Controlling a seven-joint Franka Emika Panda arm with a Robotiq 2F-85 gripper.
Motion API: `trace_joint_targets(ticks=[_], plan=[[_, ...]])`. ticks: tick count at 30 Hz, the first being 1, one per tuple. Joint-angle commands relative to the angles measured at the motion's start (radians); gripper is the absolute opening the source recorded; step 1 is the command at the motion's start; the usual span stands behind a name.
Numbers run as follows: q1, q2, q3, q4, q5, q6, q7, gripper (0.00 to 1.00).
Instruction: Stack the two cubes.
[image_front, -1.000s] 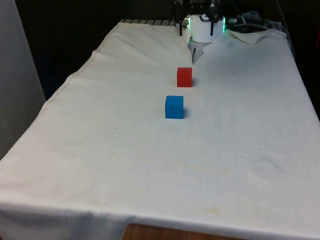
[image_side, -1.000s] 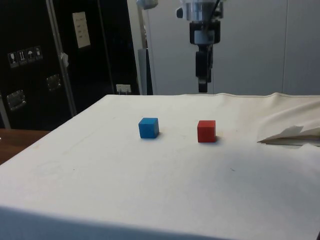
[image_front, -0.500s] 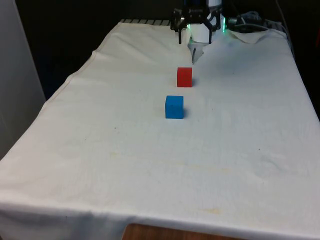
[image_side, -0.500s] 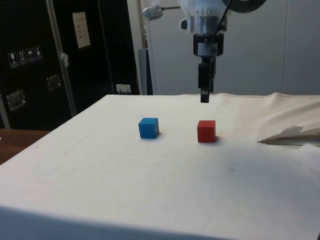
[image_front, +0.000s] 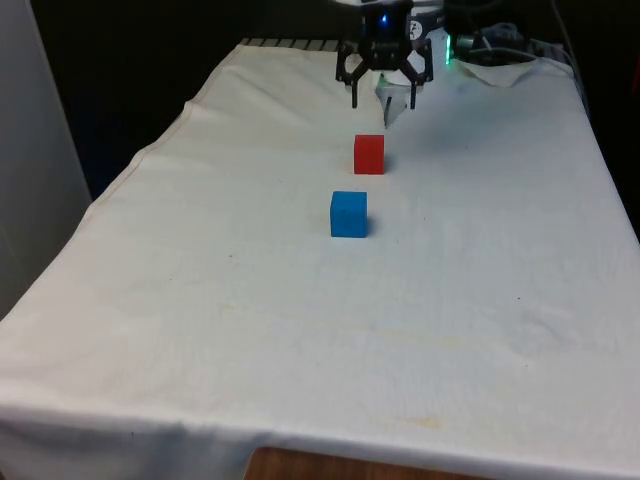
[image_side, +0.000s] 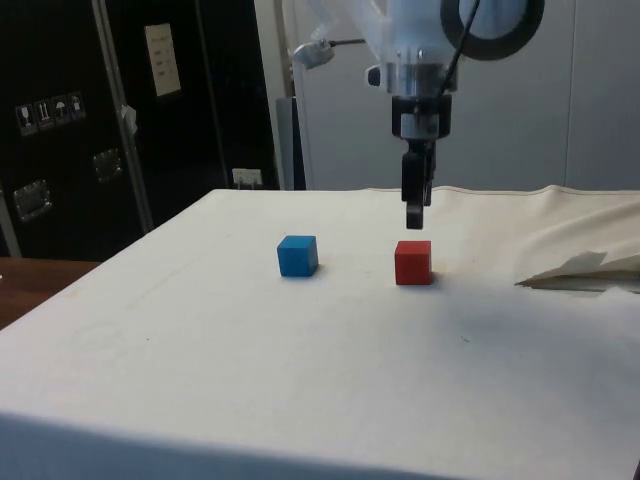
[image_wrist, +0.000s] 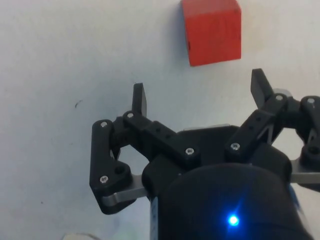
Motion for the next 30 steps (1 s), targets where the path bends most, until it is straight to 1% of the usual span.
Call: trace_joint_targets(ticks=[1,2,3,4,6,7,8,11,14,15,16,18,23,24,25,30], plan=[[0.006,0.016,-0.008,-0.006,0.014,0.033,-0.015,1.00],[0.005,0.039,-0.009,-0.007,0.013,0.061,-0.015,1.00],[0.005,0.039,-0.009,-0.007,0.013,0.061,-0.015,1.00],[0.005,0.059,-0.011,-0.008,0.012,0.085,-0.017,1.00],[0.004,0.078,-0.013,-0.009,0.012,0.108,-0.018,1.00],[0.000,0.075,-0.010,-0.003,0.000,0.089,-0.007,1.00],[0.004,0.087,-0.014,-0.009,0.012,0.120,-0.019,1.00],[0.003,0.116,-0.016,-0.009,0.010,0.155,-0.027,1.00],[0.003,0.125,-0.015,-0.009,0.008,0.164,-0.027,1.00],[0.000,0.132,-0.015,-0.005,0.000,0.160,-0.020,1.00],[0.002,0.128,-0.016,-0.009,0.008,0.164,-0.027,1.00],[0.002,0.129,-0.016,-0.009,0.009,0.166,-0.028,1.00],[0.002,0.148,-0.017,-0.006,0.008,0.175,-0.027,1.00],[0.000,0.140,-0.016,-0.006,0.000,0.160,-0.020,1.00],[0.002,0.153,-0.017,-0.004,0.008,0.178,-0.028,1.00],[0.001,0.195,-0.019,0.010,0.011,0.203,-0.033,1.00]])
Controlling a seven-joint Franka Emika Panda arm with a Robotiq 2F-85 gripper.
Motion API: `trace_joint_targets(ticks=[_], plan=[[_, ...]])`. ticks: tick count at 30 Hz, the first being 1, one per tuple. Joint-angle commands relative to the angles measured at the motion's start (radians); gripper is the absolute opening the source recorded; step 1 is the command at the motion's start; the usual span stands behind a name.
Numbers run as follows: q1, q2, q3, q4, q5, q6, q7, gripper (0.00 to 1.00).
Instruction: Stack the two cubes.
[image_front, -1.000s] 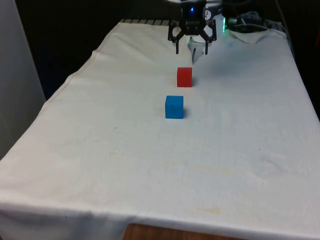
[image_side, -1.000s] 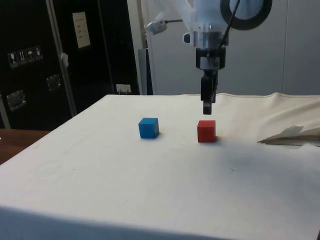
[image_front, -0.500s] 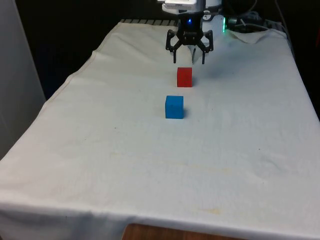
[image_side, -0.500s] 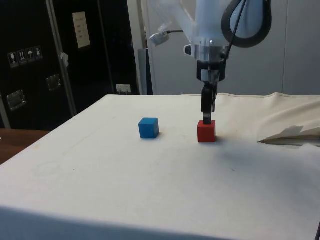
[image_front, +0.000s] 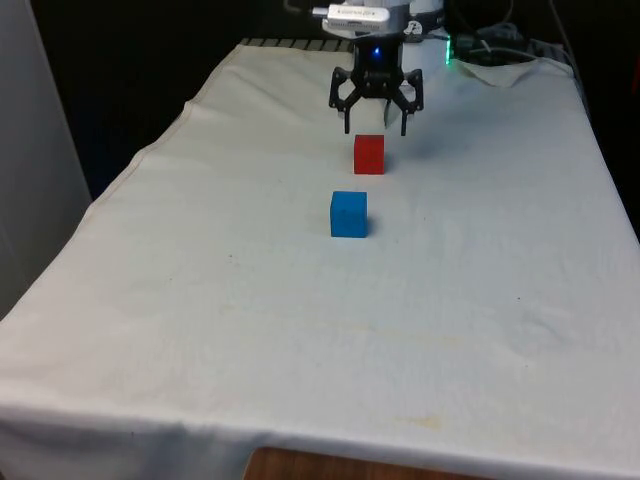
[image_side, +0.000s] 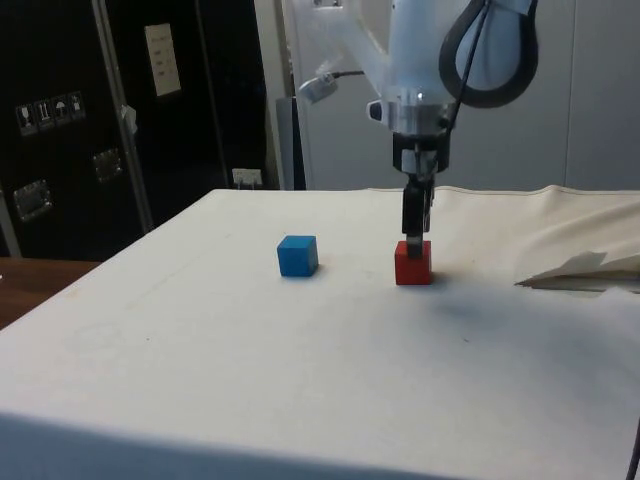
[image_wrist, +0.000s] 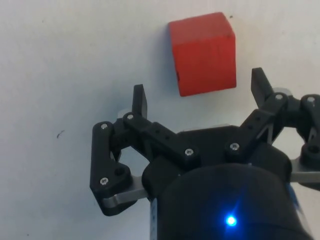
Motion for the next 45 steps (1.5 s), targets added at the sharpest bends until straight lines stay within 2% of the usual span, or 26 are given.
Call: trace_joint_targets(ticks=[1,3,5,10,11,18,19,20,26,27,28,29,30,31,36,37,38,43,45], plan=[[0.000,0.014,0.001,0.003,0.011,0.020,-0.012,1.00],[0.000,0.009,0.000,0.003,0.000,0.006,-0.001,1.00],[-0.002,0.035,-0.001,0.011,0.010,0.032,-0.016,1.00],[-0.004,0.066,-0.005,0.028,0.009,0.039,-0.028,1.00],[-0.001,0.065,-0.010,0.031,0.000,0.024,-0.021,1.00],[-0.012,0.110,-0.004,0.040,0.025,0.070,-0.054,1.00],[-0.003,0.115,-0.021,0.047,0.000,0.059,-0.036,1.00],[-0.014,0.115,-0.002,0.040,0.028,0.076,-0.057,1.00],[-0.022,0.145,0.004,0.042,0.033,0.107,-0.060,1.00],[-0.023,0.148,0.005,0.043,0.033,0.110,-0.060,0.96],[-0.004,0.163,-0.029,0.055,0.000,0.101,-0.041,0.88],[-0.024,0.151,0.006,0.043,0.033,0.112,-0.059,0.88],[-0.025,0.153,0.006,0.044,0.033,0.113,-0.059,0.79],[-0.026,0.156,0.007,0.044,0.033,0.115,-0.059,0.56],[-0.027,0.159,0.008,0.044,0.034,0.117,-0.059,0.02],[-0.005,0.172,-0.029,0.057,0.000,0.106,-0.041,0.00],[-0.027,0.159,0.008,0.044,0.034,0.118,-0.059,0.00],[-0.028,0.159,0.009,0.044,0.034,0.118,-0.059,0.00],[-0.022,0.155,-0.001,0.047,0.026,0.110,-0.055,0.00]])
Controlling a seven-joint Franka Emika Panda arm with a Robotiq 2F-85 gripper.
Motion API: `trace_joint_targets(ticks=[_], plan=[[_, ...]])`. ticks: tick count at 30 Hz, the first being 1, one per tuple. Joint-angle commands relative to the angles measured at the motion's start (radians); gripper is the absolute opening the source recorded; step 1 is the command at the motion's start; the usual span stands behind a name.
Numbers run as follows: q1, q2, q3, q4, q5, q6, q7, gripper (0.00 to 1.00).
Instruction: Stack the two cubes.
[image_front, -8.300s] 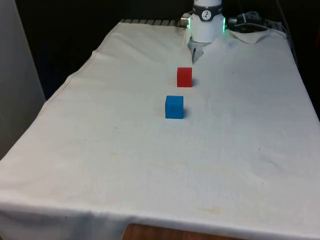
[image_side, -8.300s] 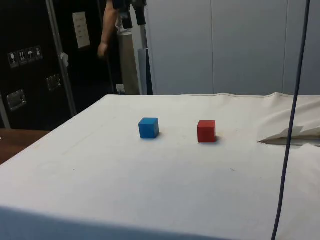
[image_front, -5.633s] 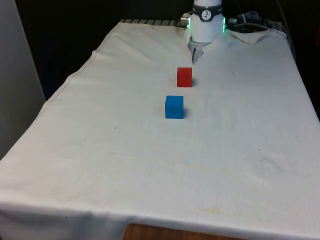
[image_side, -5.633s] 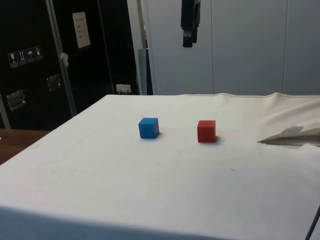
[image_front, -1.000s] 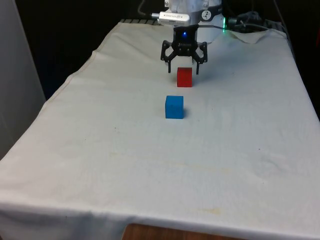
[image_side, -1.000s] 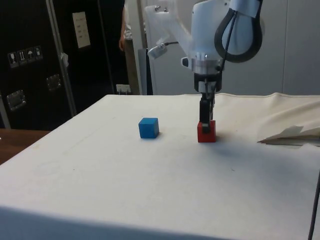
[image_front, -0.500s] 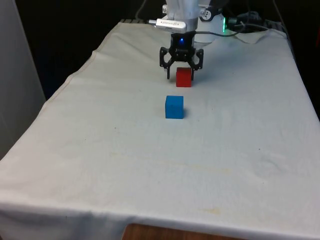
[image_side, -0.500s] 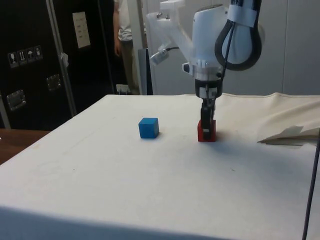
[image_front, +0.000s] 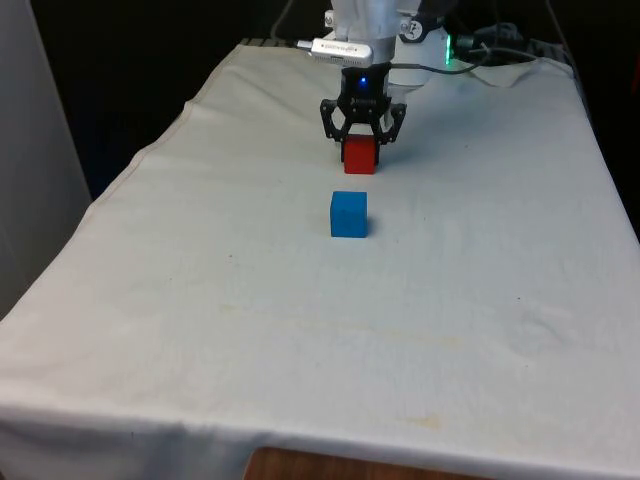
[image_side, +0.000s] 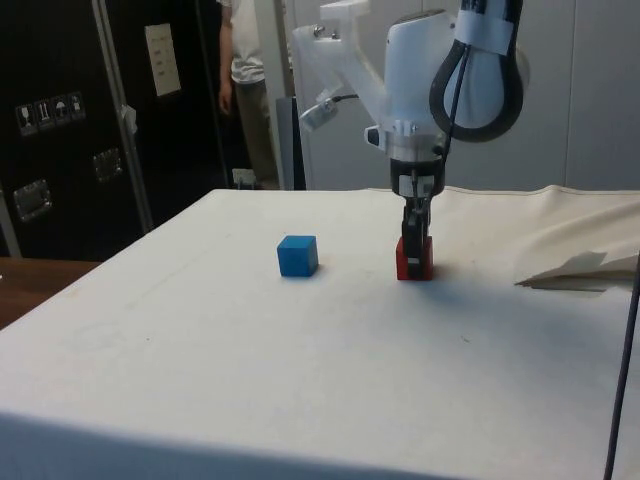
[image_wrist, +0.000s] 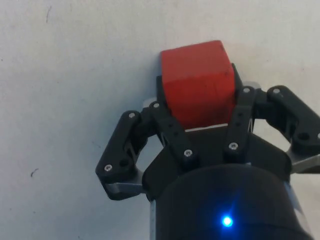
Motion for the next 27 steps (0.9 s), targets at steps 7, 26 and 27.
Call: trace_joint_targets(ticks=[7,26,27], plan=[[0.001,-0.059,-0.009,0.005,-0.009,-0.046,0.000,0.00],[-0.006,-0.193,-0.007,0.028,-0.032,-0.192,0.010,0.00],[0.000,-0.190,-0.002,0.023,-0.004,-0.179,-0.004,0.00]])
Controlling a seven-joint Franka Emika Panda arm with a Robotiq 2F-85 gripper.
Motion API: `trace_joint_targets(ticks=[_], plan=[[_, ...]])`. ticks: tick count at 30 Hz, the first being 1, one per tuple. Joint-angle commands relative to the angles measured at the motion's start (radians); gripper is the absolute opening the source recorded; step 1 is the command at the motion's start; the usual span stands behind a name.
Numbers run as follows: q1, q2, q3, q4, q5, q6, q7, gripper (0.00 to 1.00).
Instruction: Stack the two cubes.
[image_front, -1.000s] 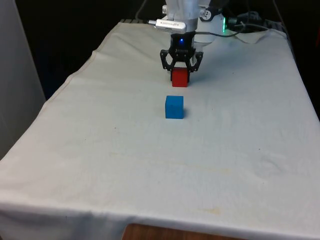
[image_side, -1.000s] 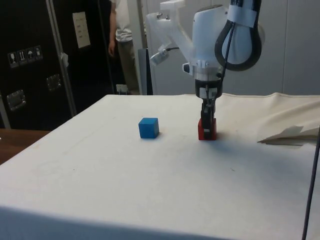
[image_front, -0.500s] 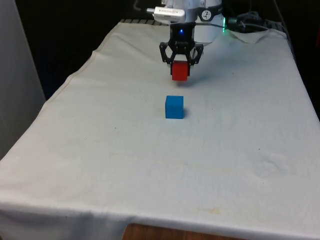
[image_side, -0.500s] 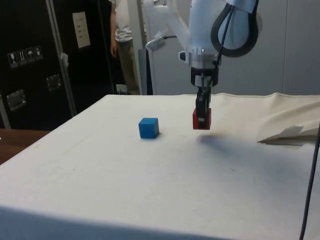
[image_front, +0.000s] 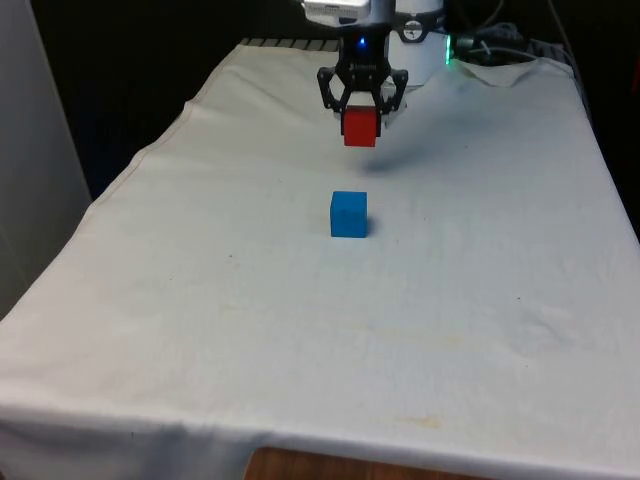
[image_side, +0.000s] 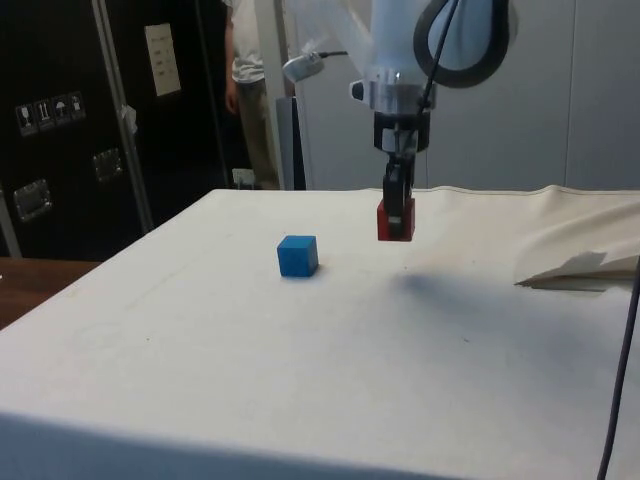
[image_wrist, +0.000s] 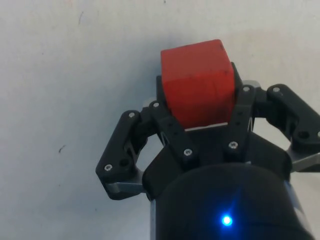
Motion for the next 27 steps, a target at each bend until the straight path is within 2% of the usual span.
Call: trace_joint_targets(ticks=[1,7,8,10,27], plan=[[-0.005,-0.009,-0.003,0.006,-0.023,-0.018,0.012,0.00],[-0.005,-0.049,-0.002,0.013,-0.013,-0.061,0.004,0.00],[0.000,-0.045,-0.001,0.009,0.000,-0.049,-0.001,0.00],[-0.005,-0.059,-0.003,0.015,-0.011,-0.073,0.002,0.00],[0.001,-0.060,-0.003,0.020,0.008,-0.081,-0.004,0.00]])
